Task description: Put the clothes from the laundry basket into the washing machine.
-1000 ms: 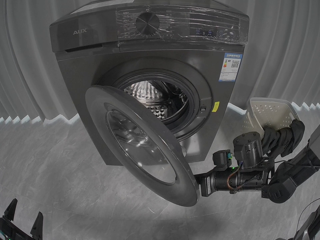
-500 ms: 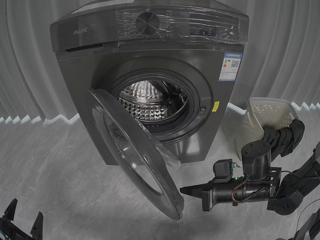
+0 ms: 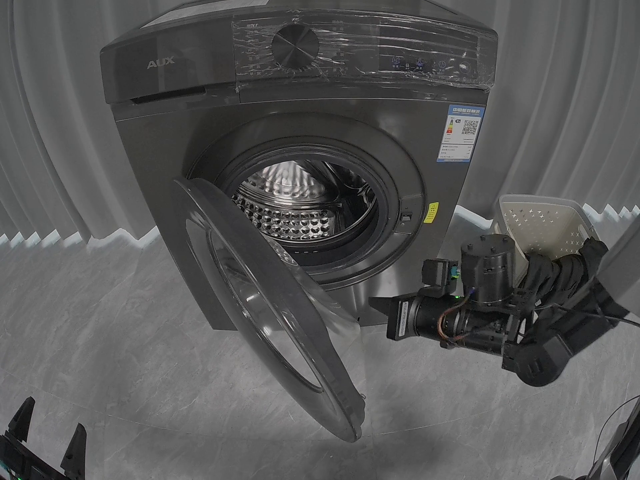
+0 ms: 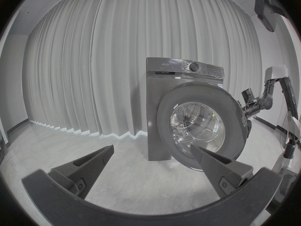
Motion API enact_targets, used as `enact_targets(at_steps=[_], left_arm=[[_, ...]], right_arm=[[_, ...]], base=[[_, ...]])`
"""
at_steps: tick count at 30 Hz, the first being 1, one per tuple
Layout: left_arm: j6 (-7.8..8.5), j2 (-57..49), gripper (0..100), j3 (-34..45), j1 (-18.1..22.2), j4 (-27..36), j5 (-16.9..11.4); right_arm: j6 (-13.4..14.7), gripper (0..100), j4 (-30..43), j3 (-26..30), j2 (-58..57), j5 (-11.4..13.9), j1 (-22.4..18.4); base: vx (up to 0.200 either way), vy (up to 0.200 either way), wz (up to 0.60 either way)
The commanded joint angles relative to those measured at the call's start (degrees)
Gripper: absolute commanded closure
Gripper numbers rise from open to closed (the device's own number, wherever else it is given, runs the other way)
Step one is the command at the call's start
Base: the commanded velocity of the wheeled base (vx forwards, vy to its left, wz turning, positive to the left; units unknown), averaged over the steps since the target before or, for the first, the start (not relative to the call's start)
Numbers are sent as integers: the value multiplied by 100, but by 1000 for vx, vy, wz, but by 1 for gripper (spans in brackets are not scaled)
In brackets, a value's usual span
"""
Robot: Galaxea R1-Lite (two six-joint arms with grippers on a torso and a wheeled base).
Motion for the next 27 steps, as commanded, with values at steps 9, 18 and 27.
enact_targets(at_steps=[9, 18, 27], left_arm=[[-1, -101, 0, 92, 1, -1, 1], [-1, -101, 0, 92, 1, -1, -8], [-1, -101, 0, 92, 1, -1, -8]], right_arm=[[-37, 100, 11, -653, 1146, -174, -89], [-19, 100, -94, -310, 1085, -121, 324], [77, 100, -560, -11, 1085, 151, 614]], base=[[0, 0, 0], [0, 0, 0], [0, 0, 0]])
